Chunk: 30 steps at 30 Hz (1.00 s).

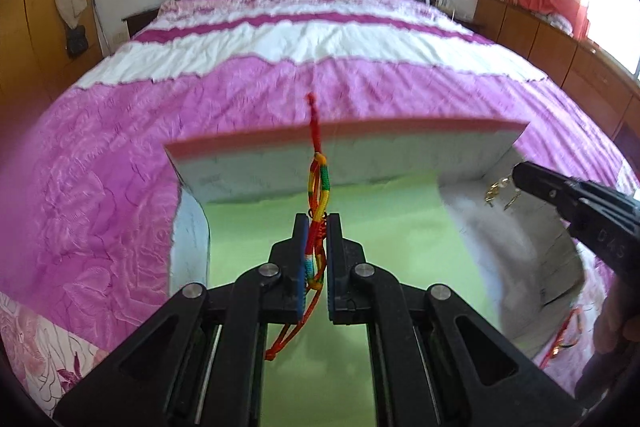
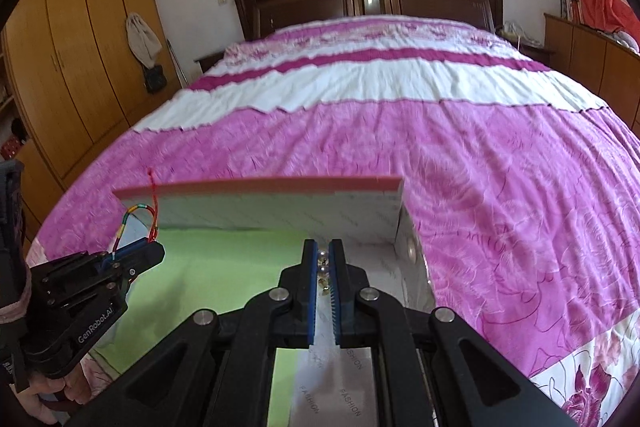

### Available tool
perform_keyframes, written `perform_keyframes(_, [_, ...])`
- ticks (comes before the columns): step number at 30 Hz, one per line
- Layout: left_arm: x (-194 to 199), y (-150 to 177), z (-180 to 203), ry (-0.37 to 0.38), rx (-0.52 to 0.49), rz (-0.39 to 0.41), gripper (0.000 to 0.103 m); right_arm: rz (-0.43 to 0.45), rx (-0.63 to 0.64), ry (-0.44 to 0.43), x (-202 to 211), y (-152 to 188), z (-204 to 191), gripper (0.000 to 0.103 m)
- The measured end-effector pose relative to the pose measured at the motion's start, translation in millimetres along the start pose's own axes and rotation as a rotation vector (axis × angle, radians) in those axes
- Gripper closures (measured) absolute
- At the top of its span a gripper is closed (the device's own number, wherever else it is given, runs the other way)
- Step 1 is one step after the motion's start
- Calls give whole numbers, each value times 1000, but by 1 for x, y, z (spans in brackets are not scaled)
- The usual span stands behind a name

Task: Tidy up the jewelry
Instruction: 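Lower the bracelet into the box and open the left tool while the right tool drops the charm, then move the left tool to the black feathered hair clip and close on it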

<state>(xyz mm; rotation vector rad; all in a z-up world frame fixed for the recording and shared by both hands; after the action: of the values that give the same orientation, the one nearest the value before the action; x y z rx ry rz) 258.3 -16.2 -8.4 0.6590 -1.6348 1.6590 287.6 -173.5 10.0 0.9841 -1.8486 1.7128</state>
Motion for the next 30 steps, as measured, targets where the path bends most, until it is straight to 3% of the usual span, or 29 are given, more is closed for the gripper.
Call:
perform_keyframes(9, [-20, 15, 0, -27, -18, -121, 101, -121, 3, 31, -24, 13, 3, 96])
perform_keyframes(11, [-20, 15, 0, -22, -12, -138, 94, -142, -13, 30, -25, 15, 4, 95])
perform_keyframes(12, [-19, 15, 0, -19, -7, -144, 86, -149, -17, 22, -24, 16, 4, 94])
perform_keyframes(13, [-17, 16, -1, -14, 1, -145, 78, -148, -15, 18, -22, 16, 4, 88])
perform_keyframes(16, [-13, 16, -3, 4, 21, -143, 69, -133, -6, 26, -15, 16, 2, 71])
perform_keyframes(23, [5, 14, -4, 33, 33, -125, 66, -105, -29, 2, 11, 18, 5, 65])
perform_keyframes(30, [35, 15, 8, 89, -2, -53, 60, -41, -60, -32, 41, 22, 5, 56])
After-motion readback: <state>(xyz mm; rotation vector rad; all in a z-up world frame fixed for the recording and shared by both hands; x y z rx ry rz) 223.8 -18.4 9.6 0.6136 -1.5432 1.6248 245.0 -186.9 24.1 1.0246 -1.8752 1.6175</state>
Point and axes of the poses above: each gripper's, at about its wrist camera, not at the fingertips, and x roughly against the way its jaws point, z to its right, y to its underside, the point moved 5 cm from there along -x, roughly the way its jaws point, and after that the axes turned 4 degrees about -z, right-handed, at the moved point
